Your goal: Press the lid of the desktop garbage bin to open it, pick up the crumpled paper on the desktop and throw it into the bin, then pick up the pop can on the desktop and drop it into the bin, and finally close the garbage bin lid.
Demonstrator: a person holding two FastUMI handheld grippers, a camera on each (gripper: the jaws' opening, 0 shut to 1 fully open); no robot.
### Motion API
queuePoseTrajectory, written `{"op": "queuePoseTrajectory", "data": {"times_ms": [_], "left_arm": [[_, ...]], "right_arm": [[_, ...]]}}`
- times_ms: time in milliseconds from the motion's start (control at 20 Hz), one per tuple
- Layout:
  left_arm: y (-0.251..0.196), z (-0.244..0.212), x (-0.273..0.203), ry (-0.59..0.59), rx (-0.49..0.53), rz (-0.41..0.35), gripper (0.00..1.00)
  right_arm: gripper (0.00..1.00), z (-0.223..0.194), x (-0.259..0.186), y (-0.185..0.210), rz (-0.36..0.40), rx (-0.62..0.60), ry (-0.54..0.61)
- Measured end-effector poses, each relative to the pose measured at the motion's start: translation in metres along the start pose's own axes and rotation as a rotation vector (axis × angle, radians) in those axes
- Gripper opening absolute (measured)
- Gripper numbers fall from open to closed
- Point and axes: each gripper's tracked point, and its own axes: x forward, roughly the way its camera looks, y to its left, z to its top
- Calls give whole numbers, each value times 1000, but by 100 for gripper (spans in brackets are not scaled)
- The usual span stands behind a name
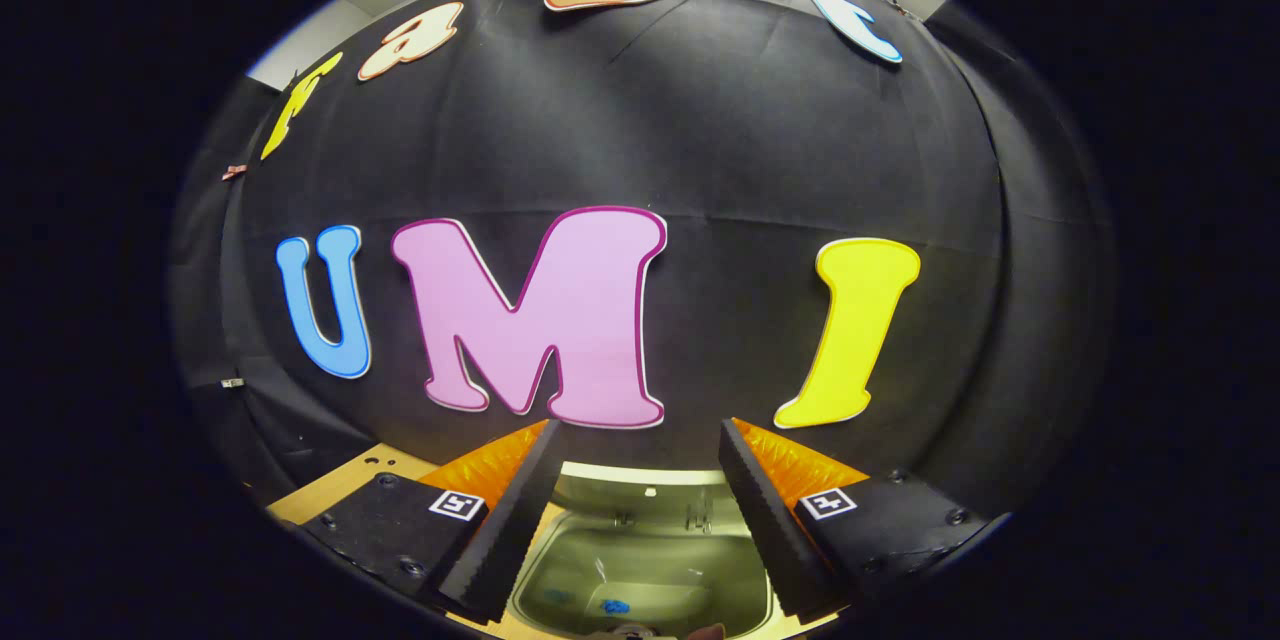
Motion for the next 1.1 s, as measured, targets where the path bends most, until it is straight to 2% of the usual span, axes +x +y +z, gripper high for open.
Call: {"op": "queuePoseTrajectory", "data": {"times_ms": [250, 650, 900, 1100], "left_arm": [[-2, -1, -1, -3, 0, -8, 95], [-3, -3, -1, 1, 3, -2, 95], [-4, -3, 2, 7, 5, -1, 95], [-5, -4, 6, 14, 5, -4, 95]], "right_arm": [[98, -63, -25, 11, 35, 0, 146], [98, -134, -36, 16, 51, -44, 256], [98, -155, -40, 15, 36, -11, 289], [98, -157, -41, 14, 26, -9, 268]]}}
